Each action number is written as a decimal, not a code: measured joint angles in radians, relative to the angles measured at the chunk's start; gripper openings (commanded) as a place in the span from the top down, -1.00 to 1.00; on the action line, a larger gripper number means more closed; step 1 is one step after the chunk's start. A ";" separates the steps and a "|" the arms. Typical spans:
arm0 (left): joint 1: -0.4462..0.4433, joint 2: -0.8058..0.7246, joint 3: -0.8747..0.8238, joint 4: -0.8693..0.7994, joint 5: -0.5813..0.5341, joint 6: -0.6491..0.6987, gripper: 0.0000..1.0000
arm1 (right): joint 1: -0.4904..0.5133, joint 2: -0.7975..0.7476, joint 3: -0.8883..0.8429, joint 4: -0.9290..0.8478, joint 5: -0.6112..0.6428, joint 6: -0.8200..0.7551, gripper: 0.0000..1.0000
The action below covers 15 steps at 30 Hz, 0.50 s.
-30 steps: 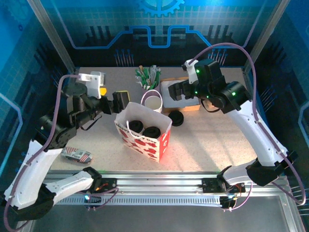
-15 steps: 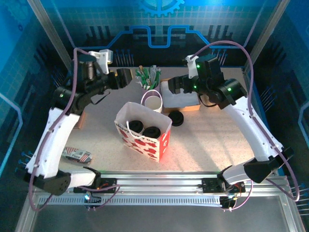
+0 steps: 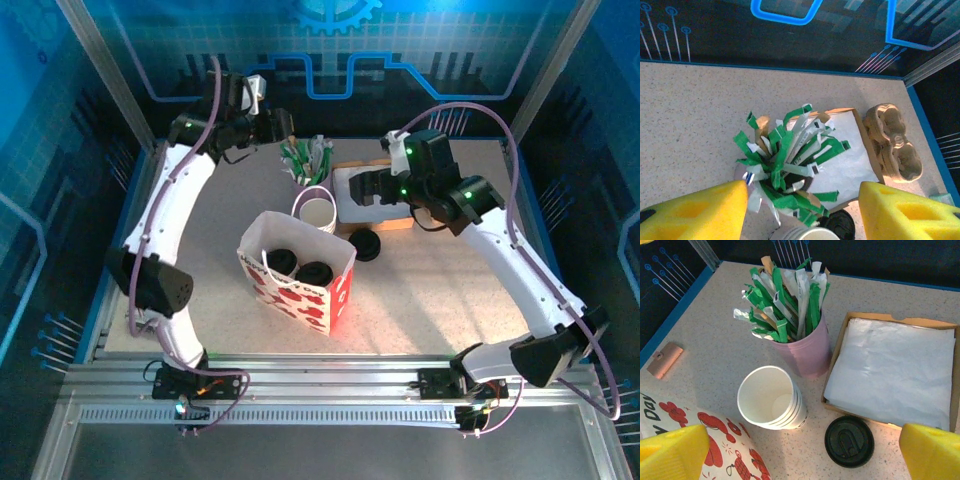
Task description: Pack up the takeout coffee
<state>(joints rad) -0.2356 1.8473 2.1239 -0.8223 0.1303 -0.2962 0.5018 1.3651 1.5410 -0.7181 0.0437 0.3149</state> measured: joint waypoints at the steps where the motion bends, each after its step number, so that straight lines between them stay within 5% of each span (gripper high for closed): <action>1: 0.000 0.029 0.025 -0.012 0.001 0.006 -0.22 | -0.003 -0.011 -0.014 0.004 0.000 0.000 -0.96; 15: -0.005 0.275 0.224 -0.096 0.034 0.019 -0.08 | -0.038 -0.025 -0.037 0.059 -0.026 0.008 -0.96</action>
<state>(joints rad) -0.2401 2.1220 2.3482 -0.9180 0.1638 -0.2768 0.4641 1.3399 1.5040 -0.6590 0.0177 0.3225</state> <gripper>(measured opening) 0.549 0.978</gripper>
